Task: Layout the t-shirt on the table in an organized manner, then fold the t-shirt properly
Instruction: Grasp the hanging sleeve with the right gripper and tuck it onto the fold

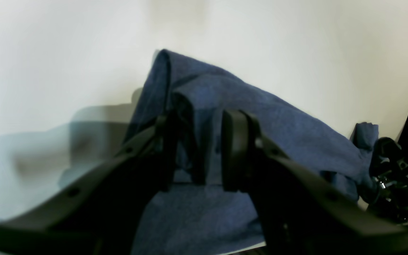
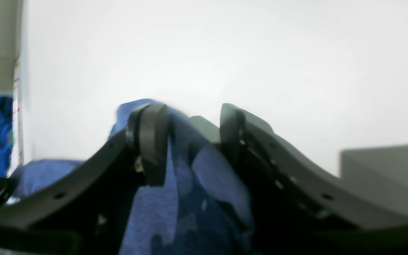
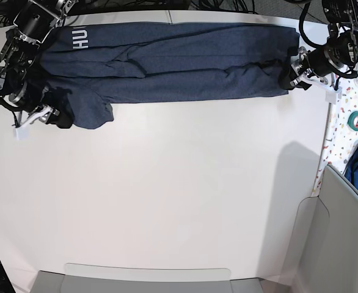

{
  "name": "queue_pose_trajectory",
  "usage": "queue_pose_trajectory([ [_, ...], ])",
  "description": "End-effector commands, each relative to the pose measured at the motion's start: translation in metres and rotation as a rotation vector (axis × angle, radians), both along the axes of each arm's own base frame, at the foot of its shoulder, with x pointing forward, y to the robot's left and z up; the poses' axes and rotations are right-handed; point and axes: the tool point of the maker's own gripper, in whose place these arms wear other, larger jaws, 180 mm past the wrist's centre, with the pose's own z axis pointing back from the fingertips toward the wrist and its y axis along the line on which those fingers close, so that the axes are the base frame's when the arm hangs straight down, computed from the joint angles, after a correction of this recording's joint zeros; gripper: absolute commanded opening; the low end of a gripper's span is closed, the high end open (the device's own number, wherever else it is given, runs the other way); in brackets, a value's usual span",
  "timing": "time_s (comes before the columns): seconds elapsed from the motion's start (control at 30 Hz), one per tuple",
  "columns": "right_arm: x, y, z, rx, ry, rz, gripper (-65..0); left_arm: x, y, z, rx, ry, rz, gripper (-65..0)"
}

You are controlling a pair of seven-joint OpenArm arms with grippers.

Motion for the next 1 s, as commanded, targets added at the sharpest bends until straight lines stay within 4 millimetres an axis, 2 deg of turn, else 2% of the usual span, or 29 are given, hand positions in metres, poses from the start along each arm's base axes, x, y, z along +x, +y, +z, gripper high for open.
queue_pose_trajectory([
  [0.0, -0.01, 0.002, -0.007, -0.03, 0.055, 0.053, -47.3, 0.005, 0.003, 0.008, 0.006, -0.021, -0.007, -44.0],
  [0.1, -0.009, 0.007, 0.001, 0.001, 0.025, 0.074, -63.3, 0.005, 0.003, 0.008, 0.006, -0.021, -0.007, -44.0],
  [0.13, -0.008, 0.008, 0.004, 0.01, 0.015, 0.08, -65.0, 0.005, 0.003, 0.008, 0.006, -0.021, -0.007, -44.1],
  [0.2, -0.004, 0.012, 0.017, 0.03, -0.031, 0.098, -65.0, 0.005, 0.003, 0.008, 0.007, -0.024, -0.005, -44.1],
  [0.33, -0.011, 0.017, 0.048, 0.005, -0.135, 0.13, -64.7, 0.005, 0.003, 0.008, 0.008, -0.026, -0.004, -44.1],
  [0.43, -0.018, 0.026, 0.07, -0.052, -0.199, 0.171, -64.7, 0.005, 0.002, 0.007, 0.005, -0.024, -0.005, -44.1],
  [0.53, -0.029, 0.034, 0.083, -0.112, -0.234, 0.211, -64.7, 0.006, 0.001, 0.007, 0.003, -0.025, -0.006, -44.1],
  [0.77, -0.059, 0.061, 0.095, -0.193, -0.254, 0.327, -64.5, 0.006, 0.001, 0.007, 0.005, -0.025, -0.005, -44.1],
  [0.97, -0.08, 0.091, 0.086, -0.186, -0.216, 0.455, -64.4, 0.006, 0.001, 0.007, 0.005, -0.025, -0.005, -44.1],
])
